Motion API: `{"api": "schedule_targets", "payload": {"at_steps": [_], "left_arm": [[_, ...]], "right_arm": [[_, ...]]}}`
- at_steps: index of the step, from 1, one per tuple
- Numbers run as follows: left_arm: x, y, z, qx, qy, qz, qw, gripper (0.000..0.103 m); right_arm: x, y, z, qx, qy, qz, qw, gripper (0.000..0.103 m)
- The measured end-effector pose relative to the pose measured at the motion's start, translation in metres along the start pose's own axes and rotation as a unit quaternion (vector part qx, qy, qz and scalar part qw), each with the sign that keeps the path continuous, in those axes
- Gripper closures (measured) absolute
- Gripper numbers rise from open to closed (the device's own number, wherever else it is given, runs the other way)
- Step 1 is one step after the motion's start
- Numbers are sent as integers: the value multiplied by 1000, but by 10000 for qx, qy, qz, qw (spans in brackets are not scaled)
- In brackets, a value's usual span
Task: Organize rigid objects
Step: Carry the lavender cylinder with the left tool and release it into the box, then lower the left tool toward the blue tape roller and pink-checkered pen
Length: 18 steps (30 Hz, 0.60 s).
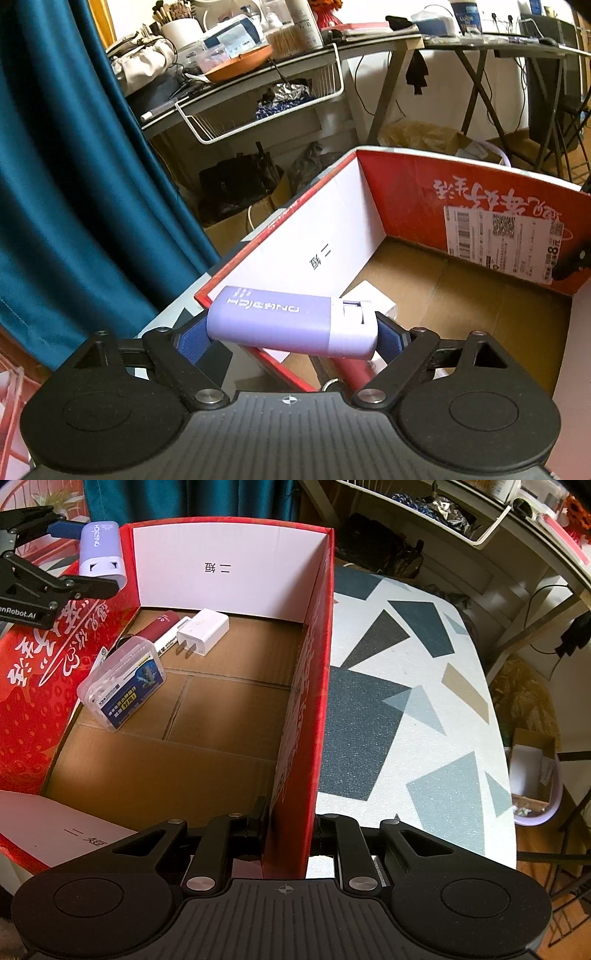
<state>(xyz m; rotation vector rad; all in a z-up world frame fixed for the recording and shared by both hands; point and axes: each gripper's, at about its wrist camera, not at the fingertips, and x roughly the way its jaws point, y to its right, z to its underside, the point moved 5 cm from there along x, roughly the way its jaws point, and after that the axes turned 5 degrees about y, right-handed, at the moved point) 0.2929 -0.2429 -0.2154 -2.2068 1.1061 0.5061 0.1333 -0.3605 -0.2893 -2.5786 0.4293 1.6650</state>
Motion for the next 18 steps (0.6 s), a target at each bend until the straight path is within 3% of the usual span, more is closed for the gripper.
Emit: {"api": "schedule_targets", "payload": {"at_steps": [18], "left_arm": [[-2,-2,7,16,-118,-28,9999,11]], "right_arm": [[0,0,0,1,-1,-2,10000,86]]}}
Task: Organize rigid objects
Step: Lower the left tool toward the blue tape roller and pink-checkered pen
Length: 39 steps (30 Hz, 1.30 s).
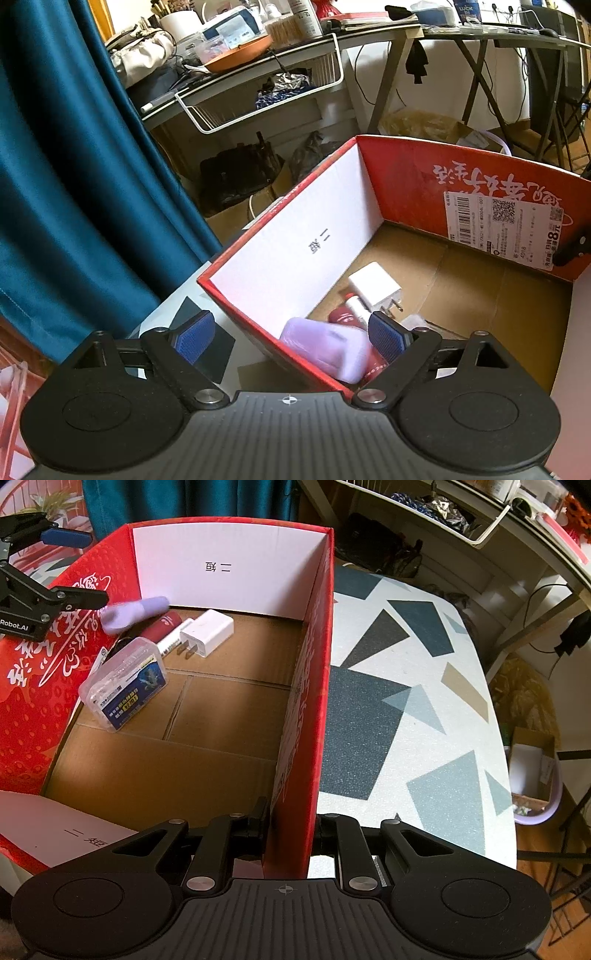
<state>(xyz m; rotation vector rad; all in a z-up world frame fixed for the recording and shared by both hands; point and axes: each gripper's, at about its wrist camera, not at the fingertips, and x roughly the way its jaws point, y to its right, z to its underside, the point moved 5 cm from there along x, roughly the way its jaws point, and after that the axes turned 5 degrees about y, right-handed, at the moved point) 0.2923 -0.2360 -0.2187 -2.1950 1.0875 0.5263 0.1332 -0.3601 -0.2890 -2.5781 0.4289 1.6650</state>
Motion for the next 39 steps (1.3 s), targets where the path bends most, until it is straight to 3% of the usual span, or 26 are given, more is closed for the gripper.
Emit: {"api": "schedule_targets", "payload": {"at_steps": [4,8,12,15,21,28,39], "left_arm": [[-8,-11,2,-232,75,-71,9997,11],[-21,-33,10,-777,155,-183,9967,11],[-35,-56,25,-1732,259,10,9846,9],[-40,-65,39,-1920,197,-178,9810,10],[-25,-71,75,-2391,-362,-387,9695,30],[-6,-68,101,-2561,-705,-632,9620,36],[-13,-45,117,-1231,-615,-194,9903,31]], "right_arm": [[0,0,0,1,-3,2,10000,86],[0,0,0,3,0,0,10000,86],[0,0,0,5,-3,0,10000,86],[0,0,0,4,-1,3,10000,86],[0,0,0,4,-1,4,10000,86],[0,0,0,4,-1,4,10000,86],[0,0,0,2,-7,6,10000,86]]}}
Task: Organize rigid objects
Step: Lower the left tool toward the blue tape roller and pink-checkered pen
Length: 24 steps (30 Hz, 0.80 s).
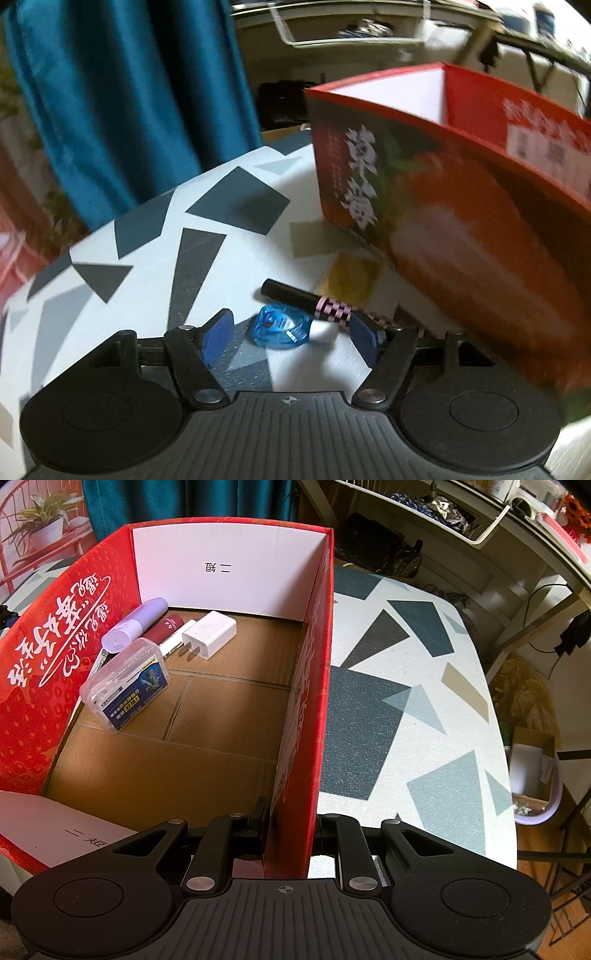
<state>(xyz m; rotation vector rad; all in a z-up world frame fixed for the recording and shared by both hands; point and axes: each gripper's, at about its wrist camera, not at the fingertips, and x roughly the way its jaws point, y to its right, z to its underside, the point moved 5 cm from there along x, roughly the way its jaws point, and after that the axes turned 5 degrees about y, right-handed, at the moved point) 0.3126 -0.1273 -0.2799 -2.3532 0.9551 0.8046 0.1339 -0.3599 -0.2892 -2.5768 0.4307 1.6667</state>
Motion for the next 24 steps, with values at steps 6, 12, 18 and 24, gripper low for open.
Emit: {"api": "schedule_targets", "payload": {"at_steps": [6,12,18,24], "left_arm": [[9,-2,3,351,37,160,9992,32],[20,-4,2,223,-17,351,9991,32],[30,-7,8,50,-188,428,9989,33],[31,-6,8,-39,-188,563,9982,44]], "right_arm": [[0,-1,1,9,-16,18,10000,86],[1,-1,0,-14,-42,20,10000,86],[1,-1,0,-16,-48,27,10000,85],[1,-1,0,-23,-52,33,10000,85]]}}
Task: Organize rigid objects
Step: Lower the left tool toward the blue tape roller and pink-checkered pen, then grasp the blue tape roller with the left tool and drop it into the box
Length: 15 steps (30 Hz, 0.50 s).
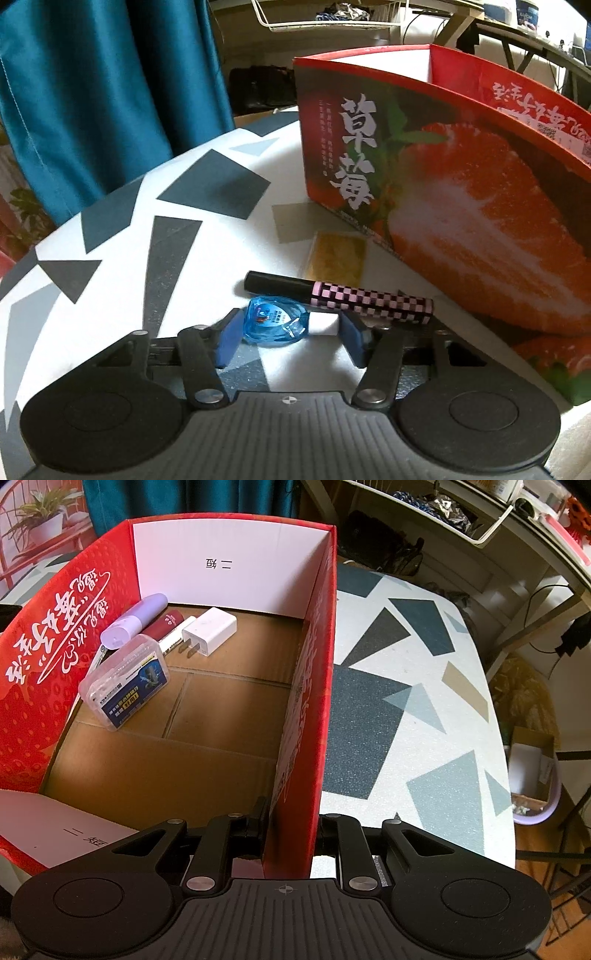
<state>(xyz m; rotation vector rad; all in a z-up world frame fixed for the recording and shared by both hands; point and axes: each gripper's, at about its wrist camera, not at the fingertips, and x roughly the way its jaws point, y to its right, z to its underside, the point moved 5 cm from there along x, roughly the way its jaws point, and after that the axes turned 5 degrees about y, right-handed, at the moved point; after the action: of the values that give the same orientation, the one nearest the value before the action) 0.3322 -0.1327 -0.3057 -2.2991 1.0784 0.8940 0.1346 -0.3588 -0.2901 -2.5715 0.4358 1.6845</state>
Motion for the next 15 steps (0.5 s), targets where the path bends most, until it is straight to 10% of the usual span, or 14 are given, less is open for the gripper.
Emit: {"api": "schedule_targets", "payload": {"at_steps": [15], "left_arm": [[-33,11,4,68,86,-302,9995,44]], "right_arm": [[0,0,-1,-24,-19,3,10000,85]]}}
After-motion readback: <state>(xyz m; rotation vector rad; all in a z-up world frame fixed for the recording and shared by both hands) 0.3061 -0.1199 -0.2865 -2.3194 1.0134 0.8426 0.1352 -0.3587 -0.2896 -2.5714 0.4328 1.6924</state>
